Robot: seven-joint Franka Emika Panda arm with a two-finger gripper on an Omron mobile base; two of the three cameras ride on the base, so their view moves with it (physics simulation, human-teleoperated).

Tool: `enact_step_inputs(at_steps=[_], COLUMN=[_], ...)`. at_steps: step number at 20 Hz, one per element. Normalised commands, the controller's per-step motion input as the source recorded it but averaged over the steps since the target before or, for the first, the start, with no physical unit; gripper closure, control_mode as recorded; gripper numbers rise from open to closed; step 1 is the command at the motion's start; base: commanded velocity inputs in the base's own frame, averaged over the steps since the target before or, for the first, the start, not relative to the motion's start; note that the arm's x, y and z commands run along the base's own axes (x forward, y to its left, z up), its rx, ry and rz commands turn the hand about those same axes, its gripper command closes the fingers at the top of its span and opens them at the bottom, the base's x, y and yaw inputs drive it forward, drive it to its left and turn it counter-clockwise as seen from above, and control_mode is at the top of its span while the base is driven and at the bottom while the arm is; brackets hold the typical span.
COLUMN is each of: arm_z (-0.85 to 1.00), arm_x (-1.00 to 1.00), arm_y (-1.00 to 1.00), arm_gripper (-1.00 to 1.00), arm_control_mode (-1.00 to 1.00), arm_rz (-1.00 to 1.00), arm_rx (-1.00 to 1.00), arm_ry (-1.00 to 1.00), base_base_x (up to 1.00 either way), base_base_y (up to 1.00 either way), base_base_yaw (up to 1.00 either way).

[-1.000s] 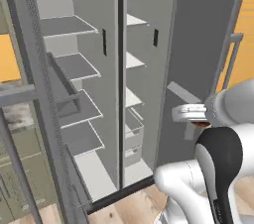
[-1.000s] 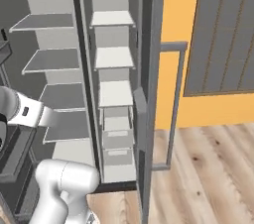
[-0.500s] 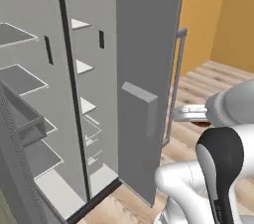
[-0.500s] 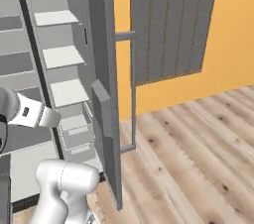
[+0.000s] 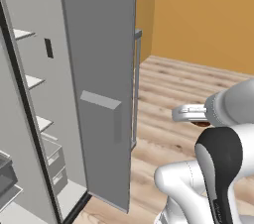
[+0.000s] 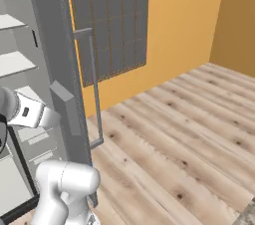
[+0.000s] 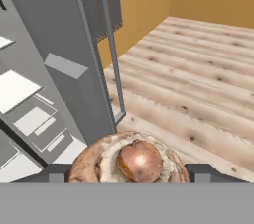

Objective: Gather the garlic and mushroom from the fridge and place them on a tray on the dining counter. Then gather the chicken drumstick and fish from the fridge and place them on the other tray.

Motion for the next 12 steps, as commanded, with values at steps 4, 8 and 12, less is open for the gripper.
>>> enact_step_inputs(at_steps=[4, 8, 12], arm_z=[0.00, 0.00, 0.00], arm_x=[0.00, 0.00, 0.00], arm_y=[0.00, 0.00, 0.00], arm_gripper=[1.00, 1.00, 1.00], arm_control_mode=[1.00, 1.00, 1.00], arm_rz=[0.00, 0.00, 0.00], arm_rx=[0.00, 0.00, 0.00], arm_ry=[0.00, 0.00, 0.00], base_base_x=[-0.34, -0.15, 0.00], base_base_y=[-0.43, -0.48, -0.42], base_base_yaw=[-0.52, -0.52, -0.53])
